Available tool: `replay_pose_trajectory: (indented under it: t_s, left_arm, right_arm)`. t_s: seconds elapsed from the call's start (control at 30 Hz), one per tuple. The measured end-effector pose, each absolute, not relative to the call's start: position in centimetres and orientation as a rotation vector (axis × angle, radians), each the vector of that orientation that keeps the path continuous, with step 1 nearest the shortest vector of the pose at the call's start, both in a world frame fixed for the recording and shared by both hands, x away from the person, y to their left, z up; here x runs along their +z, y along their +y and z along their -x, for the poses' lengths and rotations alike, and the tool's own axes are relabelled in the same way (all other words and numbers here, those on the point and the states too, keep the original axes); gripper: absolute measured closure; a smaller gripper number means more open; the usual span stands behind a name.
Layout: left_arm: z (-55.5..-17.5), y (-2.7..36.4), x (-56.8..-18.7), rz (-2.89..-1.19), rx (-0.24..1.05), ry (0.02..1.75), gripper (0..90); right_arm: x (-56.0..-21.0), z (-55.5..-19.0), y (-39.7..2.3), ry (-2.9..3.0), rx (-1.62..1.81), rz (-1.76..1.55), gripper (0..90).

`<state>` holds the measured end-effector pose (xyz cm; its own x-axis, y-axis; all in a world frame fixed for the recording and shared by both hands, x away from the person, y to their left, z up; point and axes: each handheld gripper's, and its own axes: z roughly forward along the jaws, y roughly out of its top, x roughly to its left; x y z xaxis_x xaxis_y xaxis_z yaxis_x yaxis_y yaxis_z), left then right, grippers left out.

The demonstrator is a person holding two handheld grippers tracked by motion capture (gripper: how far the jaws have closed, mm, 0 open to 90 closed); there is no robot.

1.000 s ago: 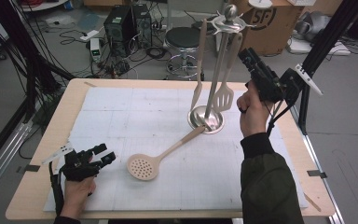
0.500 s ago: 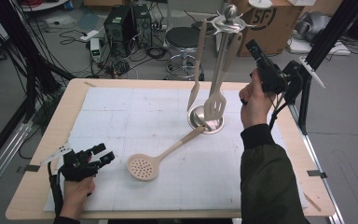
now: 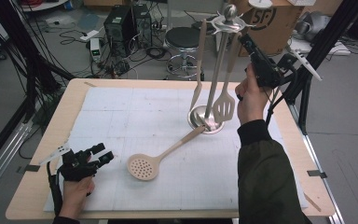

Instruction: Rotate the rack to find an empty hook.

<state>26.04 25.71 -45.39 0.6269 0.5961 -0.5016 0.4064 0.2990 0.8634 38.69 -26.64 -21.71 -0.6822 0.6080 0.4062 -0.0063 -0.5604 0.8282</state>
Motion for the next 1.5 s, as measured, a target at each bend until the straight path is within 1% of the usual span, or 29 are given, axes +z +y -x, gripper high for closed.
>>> replay_pose_trajectory:
  t_s: [0.53, 1.33, 1.5]
  left_arm:
    - [-26.0, 25.8, -45.4, -1.318, 0.159, 0.951, 19.5]
    - [-26.1, 25.9, -45.3, -1.311, 0.157, 0.952, 19.5]
    - [-26.0, 26.0, -45.4, -1.307, 0.16, 0.957, 19.5]
  right_arm:
    - [-21.8, -38.6, -24.8, 1.26, 2.296, -0.971, 89.6]
    - [-21.7, -39.6, -21.6, 1.311, 2.299, -0.96, 89.5]
    - [-21.9, -39.4, -21.9, 1.294, 2.314, -0.976, 89.9]
